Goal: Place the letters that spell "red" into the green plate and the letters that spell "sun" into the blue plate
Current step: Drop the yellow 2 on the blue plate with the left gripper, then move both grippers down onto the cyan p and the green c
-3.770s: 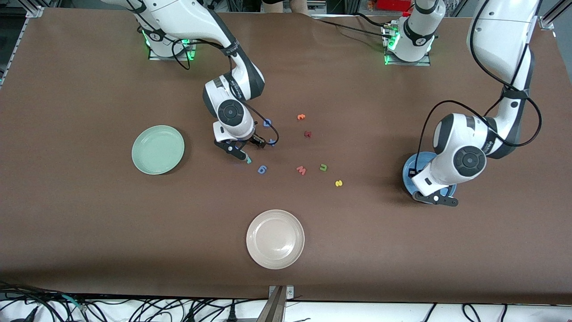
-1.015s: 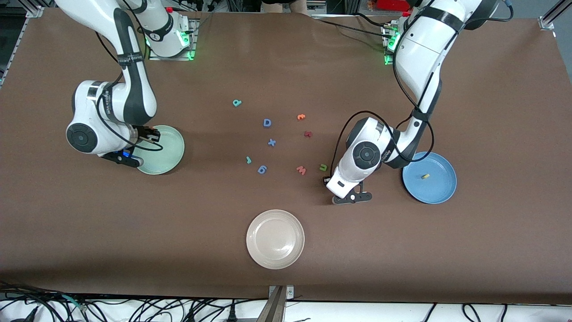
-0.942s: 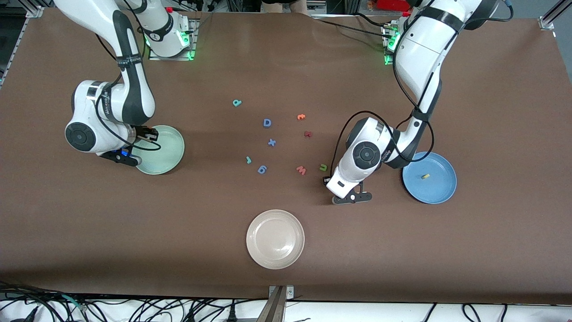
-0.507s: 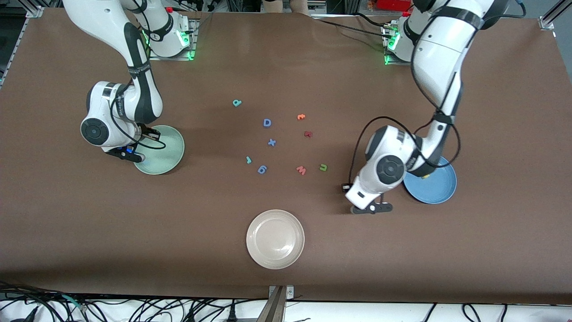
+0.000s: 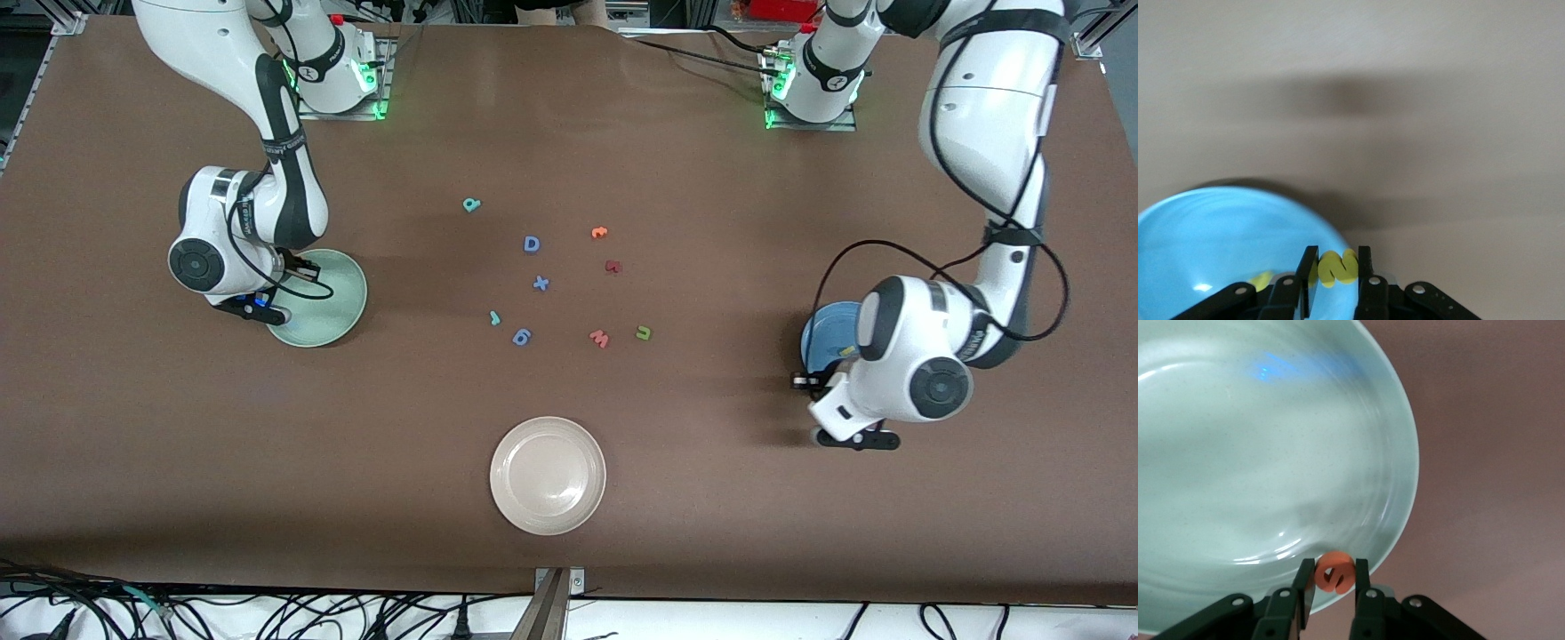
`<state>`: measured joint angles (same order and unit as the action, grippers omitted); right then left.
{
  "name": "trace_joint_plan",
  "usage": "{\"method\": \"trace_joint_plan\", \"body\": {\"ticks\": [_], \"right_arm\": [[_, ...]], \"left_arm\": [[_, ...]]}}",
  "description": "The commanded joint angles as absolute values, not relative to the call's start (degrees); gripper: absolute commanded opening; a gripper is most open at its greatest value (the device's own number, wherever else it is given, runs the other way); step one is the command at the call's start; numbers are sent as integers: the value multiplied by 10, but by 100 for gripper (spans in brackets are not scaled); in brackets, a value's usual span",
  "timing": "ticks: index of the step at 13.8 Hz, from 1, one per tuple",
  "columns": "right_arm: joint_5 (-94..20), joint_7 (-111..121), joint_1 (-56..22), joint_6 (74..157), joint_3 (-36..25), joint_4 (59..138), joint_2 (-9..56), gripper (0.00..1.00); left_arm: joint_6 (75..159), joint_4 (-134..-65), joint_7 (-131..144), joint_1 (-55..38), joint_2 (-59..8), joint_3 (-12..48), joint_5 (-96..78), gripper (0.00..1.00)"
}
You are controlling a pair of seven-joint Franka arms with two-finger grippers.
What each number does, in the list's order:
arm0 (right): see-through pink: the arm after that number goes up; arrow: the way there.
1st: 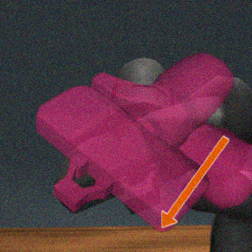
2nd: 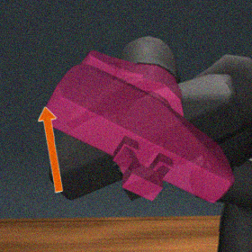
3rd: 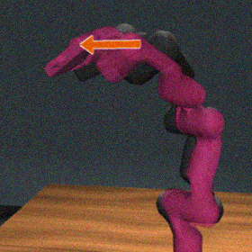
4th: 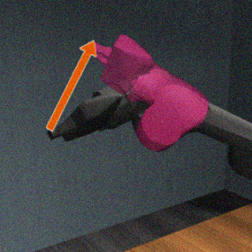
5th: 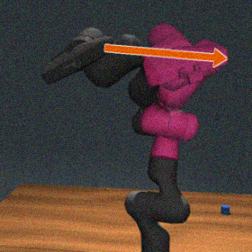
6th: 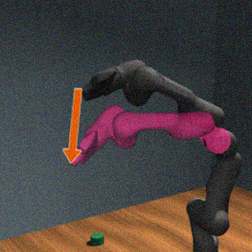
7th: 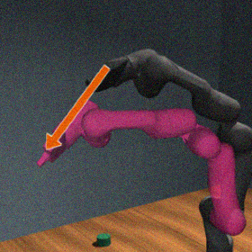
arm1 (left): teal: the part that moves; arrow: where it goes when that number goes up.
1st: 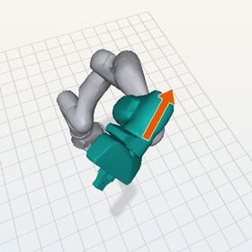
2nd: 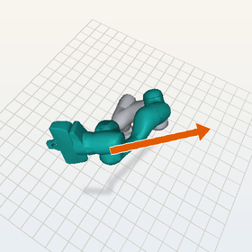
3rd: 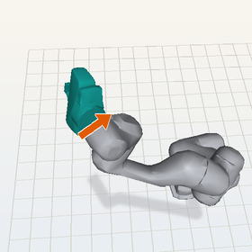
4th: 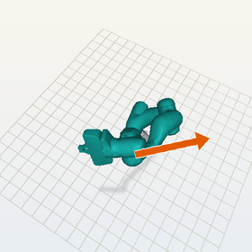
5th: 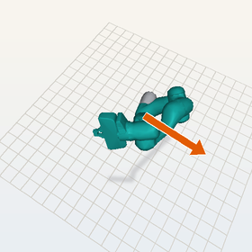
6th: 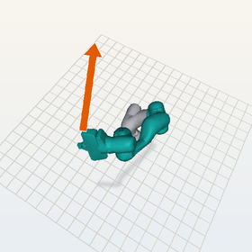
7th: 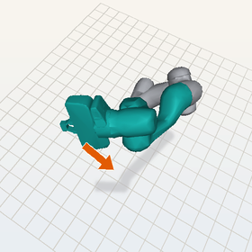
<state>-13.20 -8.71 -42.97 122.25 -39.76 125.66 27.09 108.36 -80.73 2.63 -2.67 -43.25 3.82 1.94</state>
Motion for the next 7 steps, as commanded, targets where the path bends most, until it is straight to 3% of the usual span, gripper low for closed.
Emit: {"method": "trace_joint_plan", "body": {"ticks": [1, 2, 3, 4, 7], "right_arm": [[-140, -75, -433, 1226, -400, 1254, 277, 70], [-141, -76, -434, 1225, -400, 1251, 277, 80], [-141, -81, -436, 1219, -400, 1244, 274, 87], [-141, -84, -439, 1211, -400, 1233, 271, 92], [-144, -106, -439, 1115, -400, 1178, 261, 93]], "left_arm": [[1054, -818, -9, -5, -424, 46, 75, 24], [1051, -823, -31, -1, -425, 46, 83, 43], [1051, -831, -60, 2, -426, 45, 86, 82], [1049, -834, -72, 8, -426, 46, 86, 100], [1036, -829, -50, -1, -424, 51, 77, 100]]}}
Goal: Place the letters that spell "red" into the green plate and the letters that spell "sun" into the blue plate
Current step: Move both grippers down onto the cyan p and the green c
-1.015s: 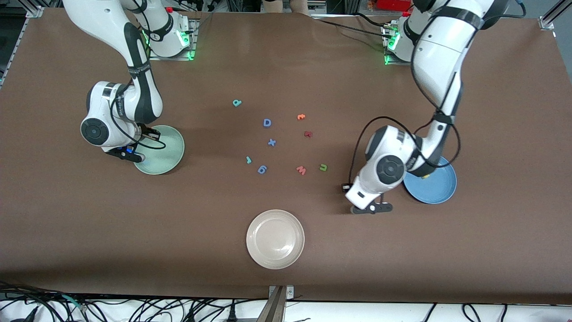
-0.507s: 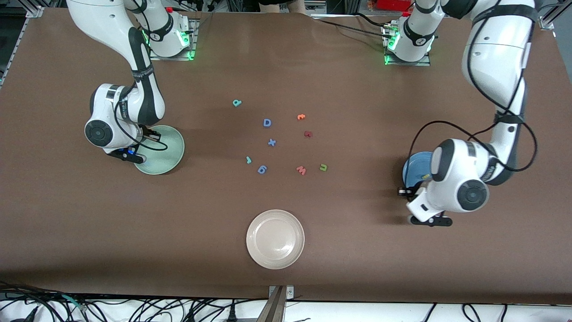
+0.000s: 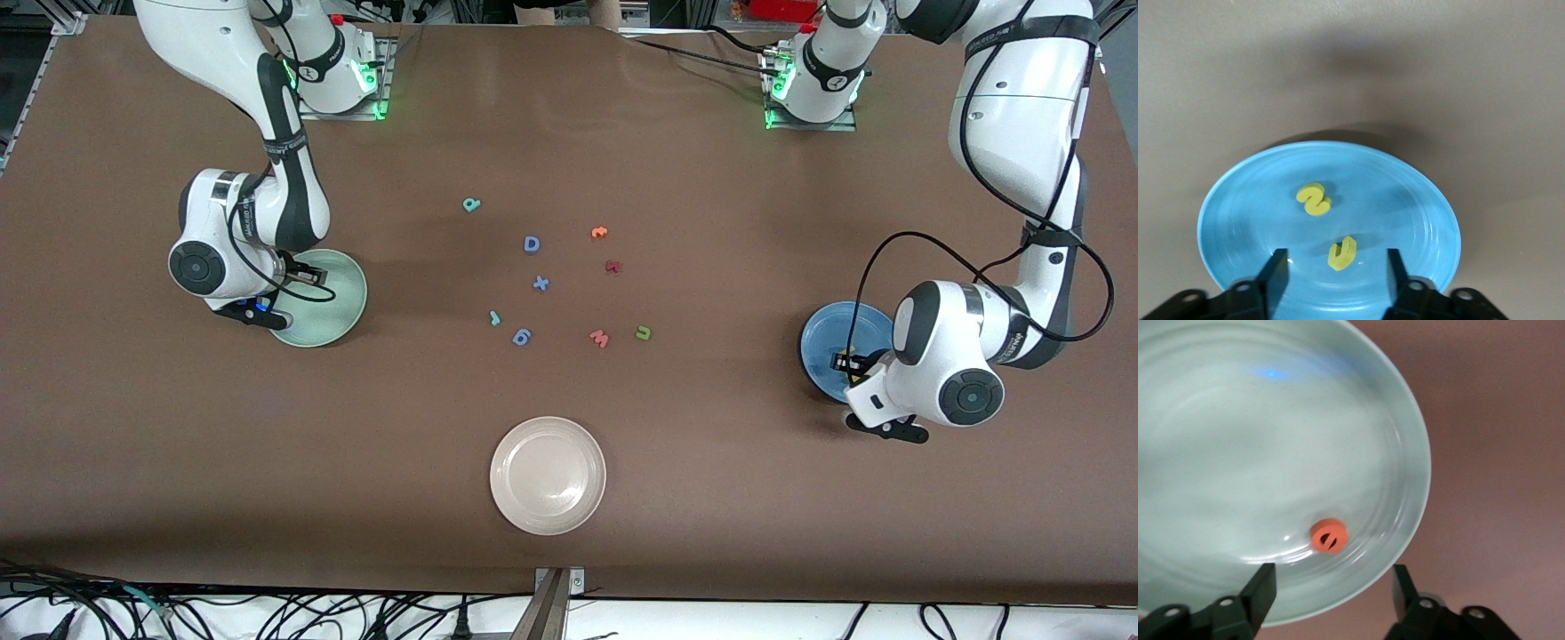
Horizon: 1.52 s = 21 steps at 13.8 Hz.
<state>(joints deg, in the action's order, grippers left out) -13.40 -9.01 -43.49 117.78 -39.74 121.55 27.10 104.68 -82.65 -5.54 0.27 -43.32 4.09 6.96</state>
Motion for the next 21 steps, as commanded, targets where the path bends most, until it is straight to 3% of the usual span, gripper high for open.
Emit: {"method": "trace_joint_plan", "body": {"ticks": [1, 8, 12, 16, 21], "right_arm": [[-148, -130, -442, 1090, -399, 1168, 256, 92], [-199, -360, -574, 1065, -390, 1179, 214, 93], [-275, -455, -655, 1119, -390, 1195, 219, 98], [-297, -514, -716, 1171, -388, 1236, 215, 98], [-349, -514, -757, 1265, -387, 1306, 214, 98]], "left_arm": [[1037, -825, -20, -2, -424, 68, 63, 100], [1130, -836, 134, -17, -424, 203, 32, 100], [1249, -894, 220, -78, -417, 204, 40, 100], [1379, -1018, 244, -106, -363, 203, 40, 100], [1409, -1032, 382, -141, -377, 204, 158, 100]]}}
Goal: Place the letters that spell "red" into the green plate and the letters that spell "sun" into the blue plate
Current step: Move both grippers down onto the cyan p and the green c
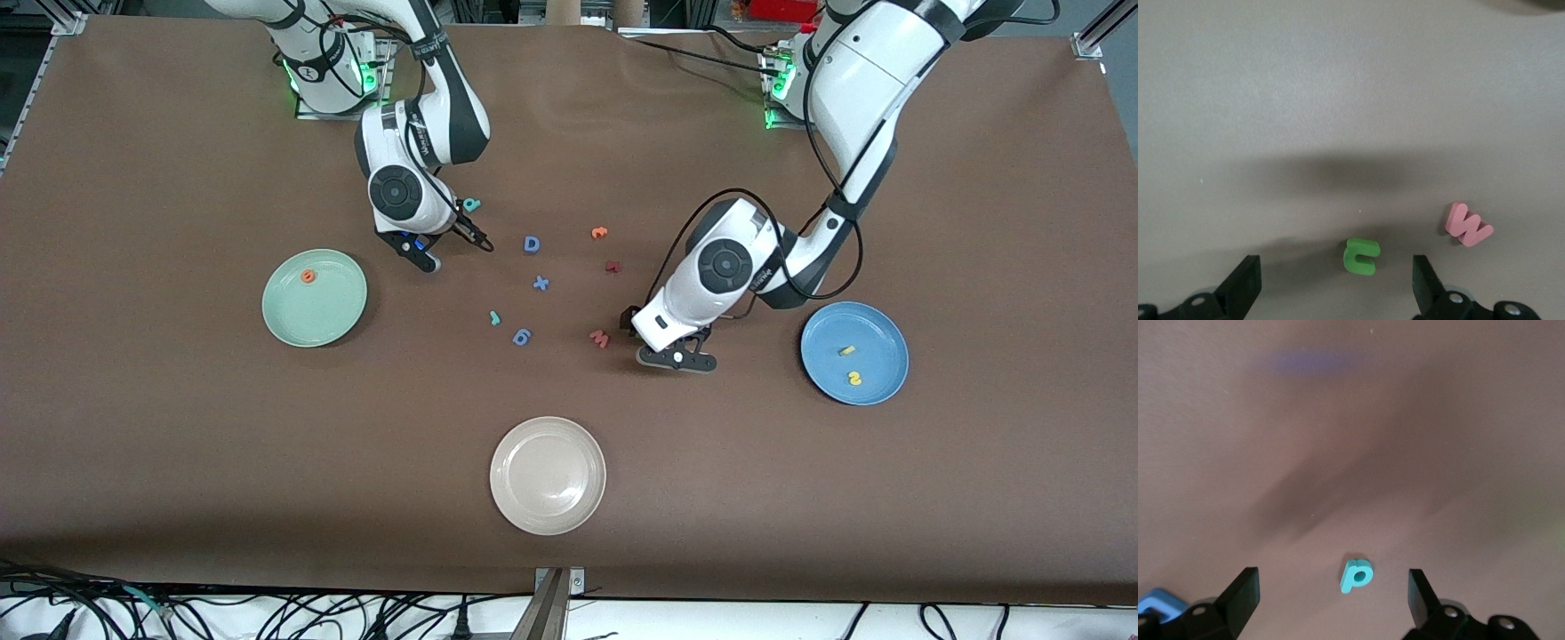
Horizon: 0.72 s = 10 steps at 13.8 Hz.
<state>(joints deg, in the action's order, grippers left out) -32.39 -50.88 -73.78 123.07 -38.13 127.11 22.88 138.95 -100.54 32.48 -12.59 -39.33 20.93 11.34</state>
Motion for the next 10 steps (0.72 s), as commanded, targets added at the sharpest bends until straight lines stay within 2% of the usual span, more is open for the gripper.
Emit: {"method": "trace_joint_plan", "body": {"ticks": [1, 5, 10], "right_arm": [[-357, -514, -768, 1273, -386, 1314, 213, 98], [-408, -514, -804, 1314, -386, 1342, 215, 98], [-416, -509, -811, 1337, -386, 1385, 205, 98]], "left_arm": [[1416, -1032, 401, -141, -379, 204, 182, 100], [1419, -1029, 421, -149, -391, 203, 203, 100], [1429, -1026, 421, -151, -404, 200, 204, 99]]}}
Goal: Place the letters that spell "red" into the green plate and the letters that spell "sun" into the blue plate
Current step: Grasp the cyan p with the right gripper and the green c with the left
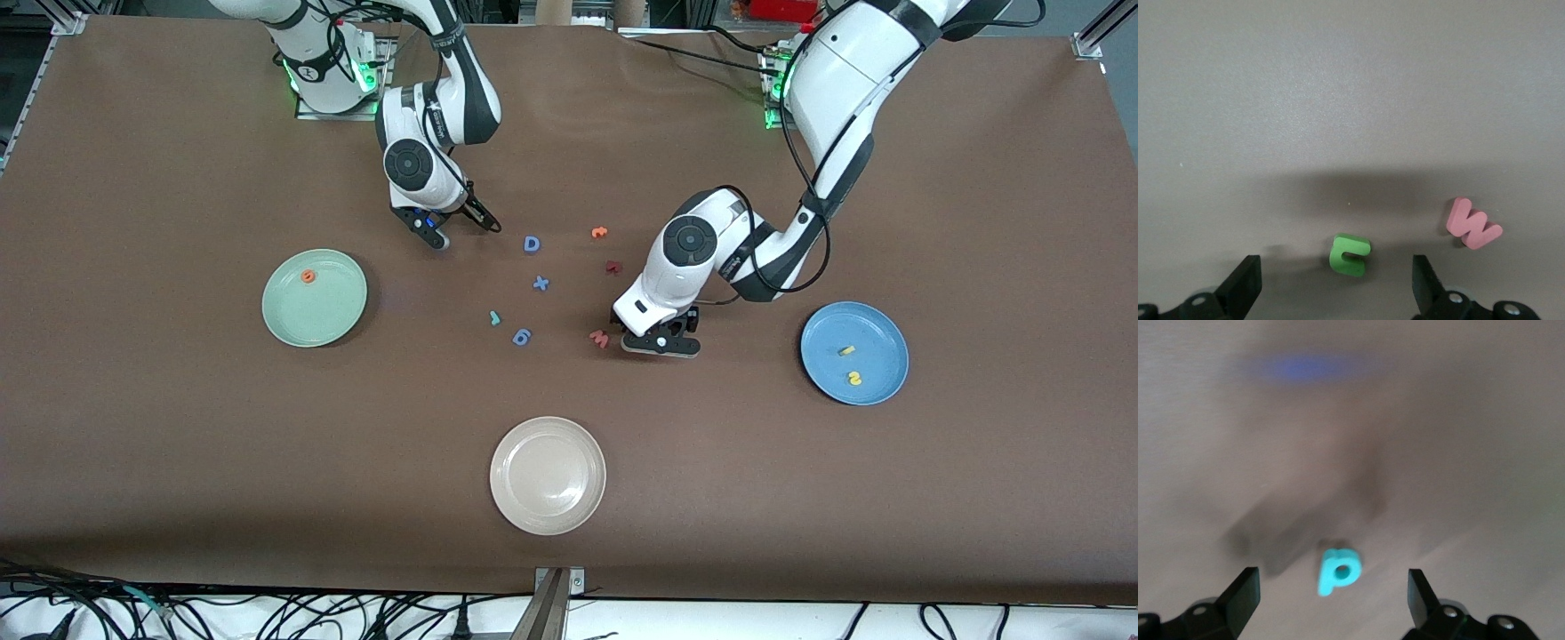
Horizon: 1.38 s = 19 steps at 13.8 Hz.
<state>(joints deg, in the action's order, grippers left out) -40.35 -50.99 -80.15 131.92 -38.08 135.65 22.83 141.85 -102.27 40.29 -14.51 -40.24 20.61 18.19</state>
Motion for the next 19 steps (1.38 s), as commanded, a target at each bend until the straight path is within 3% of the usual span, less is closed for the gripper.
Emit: {"method": "trace_joint_plan", "body": {"ticks": [1, 4, 7, 10, 14, 19], "right_arm": [[-416, -508, -811, 1339, -386, 1388, 204, 98], [-434, -508, -811, 1348, -386, 1387, 205, 95], [-466, -510, -812, 1378, -367, 1389, 205, 89], [-474, -512, -816, 1419, -352, 1410, 204, 90], [-474, -511, -816, 1415, -352, 1424, 188, 89], [-474, -515, -816, 1413, -352, 1427, 188, 85]], "left_arm": [[1429, -1026, 421, -153, -407, 200, 206, 99], [1430, -1024, 432, -162, -413, 197, 224, 97], [1430, -1023, 437, -163, -416, 197, 229, 89], [1430, -1019, 438, -164, -419, 196, 229, 70], [1429, -1018, 443, -174, -419, 190, 229, 39], [1429, -1017, 442, -178, -419, 186, 229, 26]]}}
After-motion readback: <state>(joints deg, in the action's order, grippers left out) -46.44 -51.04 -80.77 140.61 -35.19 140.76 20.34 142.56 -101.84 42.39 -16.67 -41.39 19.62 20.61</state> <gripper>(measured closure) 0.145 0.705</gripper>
